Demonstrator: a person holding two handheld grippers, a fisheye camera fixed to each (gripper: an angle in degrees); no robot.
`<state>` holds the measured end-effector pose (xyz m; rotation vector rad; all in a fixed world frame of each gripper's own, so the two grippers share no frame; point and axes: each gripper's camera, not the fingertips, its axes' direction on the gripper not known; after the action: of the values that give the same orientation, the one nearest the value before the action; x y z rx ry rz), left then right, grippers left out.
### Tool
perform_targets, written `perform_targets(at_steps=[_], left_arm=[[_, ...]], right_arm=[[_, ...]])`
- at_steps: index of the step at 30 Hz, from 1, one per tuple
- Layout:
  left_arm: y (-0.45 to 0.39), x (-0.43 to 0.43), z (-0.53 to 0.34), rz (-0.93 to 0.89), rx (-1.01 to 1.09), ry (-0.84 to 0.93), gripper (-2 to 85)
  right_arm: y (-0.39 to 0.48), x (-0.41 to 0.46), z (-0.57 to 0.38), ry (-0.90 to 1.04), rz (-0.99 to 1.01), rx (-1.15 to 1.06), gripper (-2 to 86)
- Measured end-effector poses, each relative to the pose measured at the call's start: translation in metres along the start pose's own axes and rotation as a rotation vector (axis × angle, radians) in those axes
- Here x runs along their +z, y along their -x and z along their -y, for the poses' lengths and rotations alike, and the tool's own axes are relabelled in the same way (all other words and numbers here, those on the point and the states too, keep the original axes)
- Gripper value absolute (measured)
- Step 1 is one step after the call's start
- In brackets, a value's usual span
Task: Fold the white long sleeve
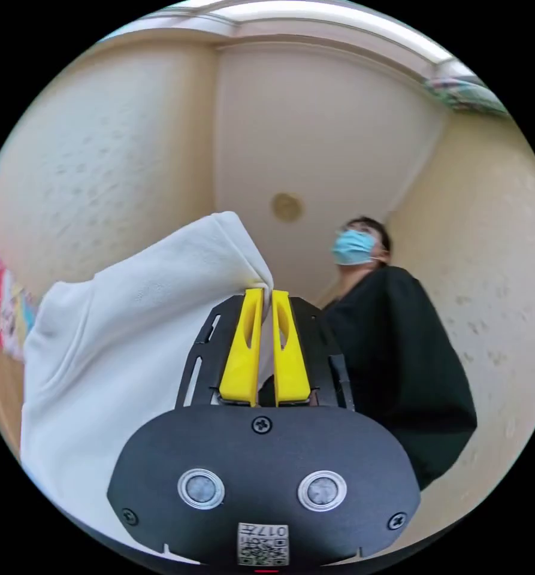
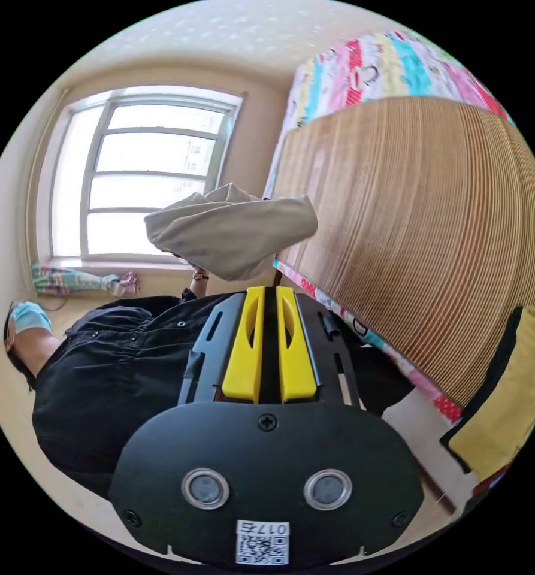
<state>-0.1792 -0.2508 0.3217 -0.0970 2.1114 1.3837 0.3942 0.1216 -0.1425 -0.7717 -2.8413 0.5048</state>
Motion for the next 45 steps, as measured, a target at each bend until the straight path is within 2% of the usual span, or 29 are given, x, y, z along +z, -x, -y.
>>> perform_targets(at_steps=[2,5,7,11,12,14,17,19,22,23,26,27,28,31,33,35,36,37,38,40,42,45], left_arm=[[-0.026,0.045,0.021,-0.279,0.174,0.056,2.7],[-0.052,0.091,0.033,-0.522,0.348,0.089,2.7],[-0.054,0.115,0.029,-0.667,0.389,0.067,2.8],[-0.026,0.202,-0.013,-0.925,0.192,0.070,3.3],[-0.020,0.217,-0.025,-0.937,0.140,0.076,3.4],[-0.001,0.283,-0.078,-0.983,-0.104,0.152,3.6],[0.001,0.334,-0.139,-1.015,-0.259,0.217,3.8],[-0.001,0.344,-0.163,-1.010,-0.310,0.222,3.9],[-0.001,0.352,-0.192,-0.930,-0.371,0.268,4.0],[0.000,0.356,-0.202,-0.888,-0.391,0.296,4.0],[-0.005,0.365,-0.223,-0.872,-0.383,0.342,4.0],[-0.005,0.367,-0.226,-0.862,-0.382,0.356,4.0],[-0.006,0.367,-0.230,-0.840,-0.375,0.372,4.0],[-0.005,0.357,-0.237,-0.669,-0.370,0.433,4.1],[-0.005,0.347,-0.239,-0.504,-0.391,0.486,4.2],[0.003,0.329,-0.248,-0.201,-0.492,0.528,4.0],[0.008,0.323,-0.252,-0.115,-0.542,0.526,4.0],[0.015,0.309,-0.260,0.075,-0.618,0.518,4.1],[0.014,0.298,-0.266,0.295,-0.623,0.511,5.0],[0.004,0.298,-0.274,0.558,-0.560,0.548,7.2],[-0.002,0.317,-0.283,0.650,-0.518,0.616,9.8],[-0.011,0.365,-0.296,0.512,-0.447,0.605,12.4]], right_arm=[[0.009,-0.006,-0.008,-0.023,0.005,-0.077,3.9],[0.016,-0.019,-0.030,-0.086,0.047,-0.184,5.4],[0.016,-0.023,-0.041,-0.096,0.074,-0.227,6.3],[0.027,-0.028,-0.064,-0.142,-0.019,-0.311,9.3],[0.038,-0.030,-0.075,-0.182,-0.051,-0.367,9.9],[0.057,-0.032,-0.098,-0.280,-0.090,-0.490,11.2],[0.071,-0.028,-0.127,-0.391,-0.117,-0.582,14.8],[0.070,-0.018,-0.135,-0.390,-0.109,-0.631,17.0],[0.052,0.011,-0.127,-0.305,-0.024,-0.680,19.3],[0.044,0.029,-0.117,-0.213,0.064,-0.703,18.7],[0.026,0.079,-0.097,0.040,0.380,-0.803,9.5],[0.018,0.087,-0.096,0.030,0.477,-0.817,5.8],[0.015,0.088,-0.096,-0.001,0.483,-0.807,5.4],[0.000,0.066,-0.106,-0.172,0.409,-0.748,3.8],[0.007,0.036,-0.126,-0.335,0.235,-0.729,3.2],[0.025,0.023,-0.141,-0.420,0.072,-0.729,3.0],[0.038,0.020,-0.149,-0.480,-0.017,-0.728,3.0],[0.044,0.018,-0.153,-0.515,-0.050,-0.725,3.0],[0.054,0.017,-0.159,-0.576,-0.098,-0.718,3.0],[0.072,0.025,-0.164,-0.637,-0.210,-0.709,3.1],[0.099,0.047,-0.162,-0.670,-0.399,-0.700,3.2],[0.124,0.085,-0.143,-0.602,-0.503,-0.715,3.3]])
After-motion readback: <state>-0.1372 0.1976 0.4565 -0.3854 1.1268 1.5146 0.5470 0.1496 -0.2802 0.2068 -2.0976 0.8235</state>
